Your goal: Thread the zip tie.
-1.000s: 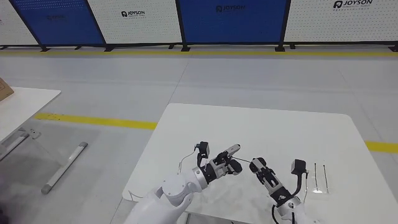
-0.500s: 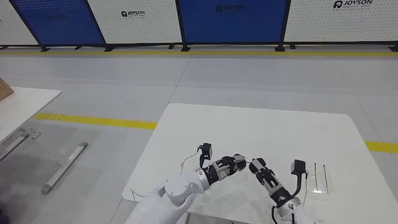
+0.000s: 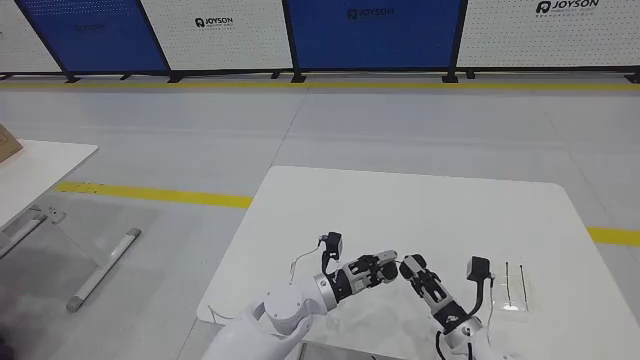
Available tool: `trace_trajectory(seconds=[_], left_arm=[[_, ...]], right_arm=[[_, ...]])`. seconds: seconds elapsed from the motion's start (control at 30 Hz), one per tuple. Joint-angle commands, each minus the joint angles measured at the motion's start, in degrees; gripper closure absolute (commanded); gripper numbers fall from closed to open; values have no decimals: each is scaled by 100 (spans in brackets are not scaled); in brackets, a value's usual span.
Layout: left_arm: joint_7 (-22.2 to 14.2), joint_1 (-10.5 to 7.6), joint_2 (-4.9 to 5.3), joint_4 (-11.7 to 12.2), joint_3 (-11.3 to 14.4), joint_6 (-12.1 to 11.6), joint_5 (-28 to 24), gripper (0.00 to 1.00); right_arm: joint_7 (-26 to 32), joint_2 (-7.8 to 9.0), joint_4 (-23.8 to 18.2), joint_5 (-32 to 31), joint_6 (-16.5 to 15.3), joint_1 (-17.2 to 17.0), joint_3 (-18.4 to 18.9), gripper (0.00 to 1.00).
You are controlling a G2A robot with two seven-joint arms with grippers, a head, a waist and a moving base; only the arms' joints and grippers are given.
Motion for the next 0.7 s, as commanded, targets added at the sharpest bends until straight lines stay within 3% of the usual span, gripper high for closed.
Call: trace_trajectory(seconds=[0.0, 0.27, 0.6, 0.63, 0.67], left_arm=[[14, 1, 1, -1, -2, -6, -6, 80], [-4, 17, 13, -23, -18, -27, 5, 100], [-22, 18, 22, -35, -22, -47, 7, 100], [-23, 17, 25, -42, -22, -35, 28, 98], [-26, 17, 28, -53, -23, -21, 53, 89]], right_arm=[[7, -1, -5, -8, -5, -7, 5, 100], [1, -15, -5, -37, 9, -13, 2, 100], [32, -33, 12, -20, 41, 10, 3, 100], [36, -35, 12, -20, 40, 13, 2, 100], [39, -36, 11, -24, 41, 15, 2, 100]])
